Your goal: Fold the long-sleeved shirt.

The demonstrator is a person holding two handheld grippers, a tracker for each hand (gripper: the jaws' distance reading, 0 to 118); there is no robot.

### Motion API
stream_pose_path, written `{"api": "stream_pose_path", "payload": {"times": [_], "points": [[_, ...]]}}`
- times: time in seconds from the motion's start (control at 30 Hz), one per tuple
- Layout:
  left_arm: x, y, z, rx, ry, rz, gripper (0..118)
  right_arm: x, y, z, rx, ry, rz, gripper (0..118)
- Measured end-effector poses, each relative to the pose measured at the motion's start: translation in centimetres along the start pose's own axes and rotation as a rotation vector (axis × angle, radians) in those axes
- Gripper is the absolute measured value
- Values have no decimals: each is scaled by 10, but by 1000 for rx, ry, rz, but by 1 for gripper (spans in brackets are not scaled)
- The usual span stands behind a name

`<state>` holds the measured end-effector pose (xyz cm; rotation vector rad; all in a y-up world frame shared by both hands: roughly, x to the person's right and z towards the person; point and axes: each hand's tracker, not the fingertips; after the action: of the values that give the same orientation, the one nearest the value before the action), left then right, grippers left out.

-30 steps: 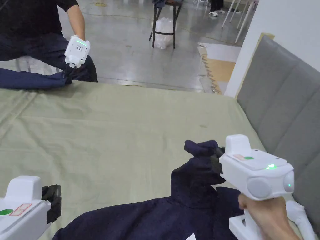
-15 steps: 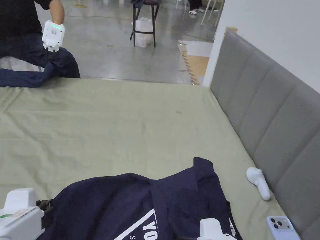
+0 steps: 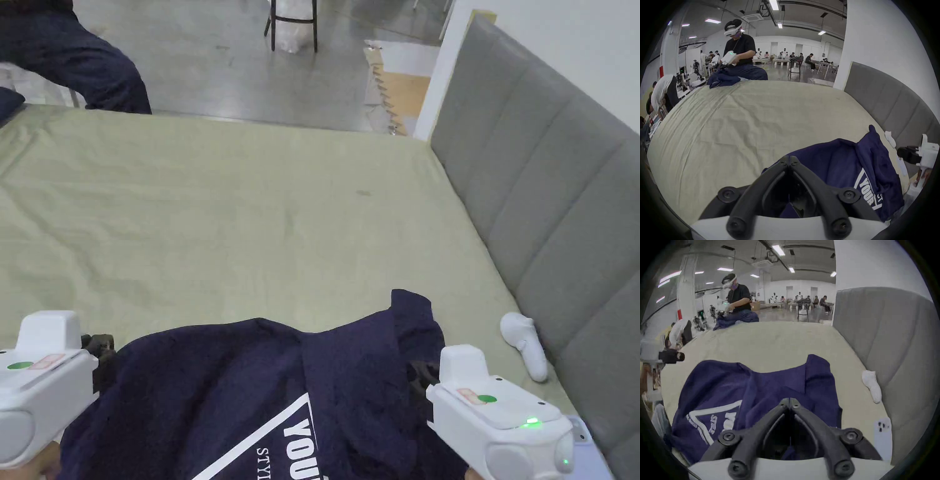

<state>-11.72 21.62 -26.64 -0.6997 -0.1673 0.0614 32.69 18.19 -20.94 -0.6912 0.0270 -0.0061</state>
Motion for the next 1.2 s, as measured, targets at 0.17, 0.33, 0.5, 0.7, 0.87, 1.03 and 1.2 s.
{"api": "stream_pose_path", "payload": {"times": [0.17,0.33,0.5,0.7,0.87,1.03,1.2], "points": [[-14,6,-24,-28,34,18,5,28,69,-79,-71,3,-20,111],[-37,5,-45,-71,78,36,5,44,103,-162,-284,-59,1,108],[-66,0,-59,-142,37,98,44,44,89,-197,-509,104,33,9],[-91,16,-89,-238,-120,133,110,48,94,-161,-432,119,-91,8],[-73,21,-125,-421,-313,212,91,47,91,-151,-373,106,-119,8],[-43,0,-122,-391,-199,15,9,46,92,-139,-325,94,-147,8],[-51,27,-92,-260,-107,36,7,45,100,-109,-201,126,-134,8]]}}
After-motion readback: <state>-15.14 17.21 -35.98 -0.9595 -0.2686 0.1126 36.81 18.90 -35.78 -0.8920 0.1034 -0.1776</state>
